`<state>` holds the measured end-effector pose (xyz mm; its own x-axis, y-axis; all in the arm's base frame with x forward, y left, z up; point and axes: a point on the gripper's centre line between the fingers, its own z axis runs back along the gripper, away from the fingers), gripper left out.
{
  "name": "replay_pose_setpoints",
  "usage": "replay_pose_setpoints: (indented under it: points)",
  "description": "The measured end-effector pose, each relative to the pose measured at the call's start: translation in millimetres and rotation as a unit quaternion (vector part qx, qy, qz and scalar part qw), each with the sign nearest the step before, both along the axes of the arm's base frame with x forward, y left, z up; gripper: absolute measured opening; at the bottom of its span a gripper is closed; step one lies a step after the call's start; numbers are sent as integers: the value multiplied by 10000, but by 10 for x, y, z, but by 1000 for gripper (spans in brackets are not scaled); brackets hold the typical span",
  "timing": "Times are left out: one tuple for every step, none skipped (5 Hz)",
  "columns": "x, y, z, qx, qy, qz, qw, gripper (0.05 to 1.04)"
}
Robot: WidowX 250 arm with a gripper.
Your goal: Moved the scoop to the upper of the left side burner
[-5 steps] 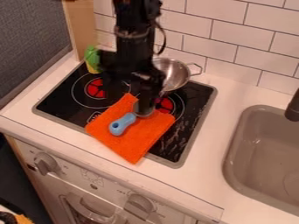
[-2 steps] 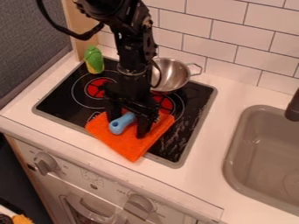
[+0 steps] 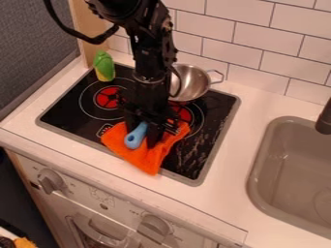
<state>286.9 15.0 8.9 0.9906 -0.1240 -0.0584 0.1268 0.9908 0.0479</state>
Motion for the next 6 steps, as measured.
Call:
replay_pose_setpoints:
  points:
    - [-27,-8,9,-10,62,-9,10000,425]
    - [-48,-17,14,-35,122,36,9999,758]
    - [-47,-15,118,-29,36,55,10000,987]
    - [-42,-7,270,-25,-202,78,9998,1007]
    - [-50,42,290,-34,-225,172,9996,1001]
    - [-53,34,289,-70,-218,194,9996,1000]
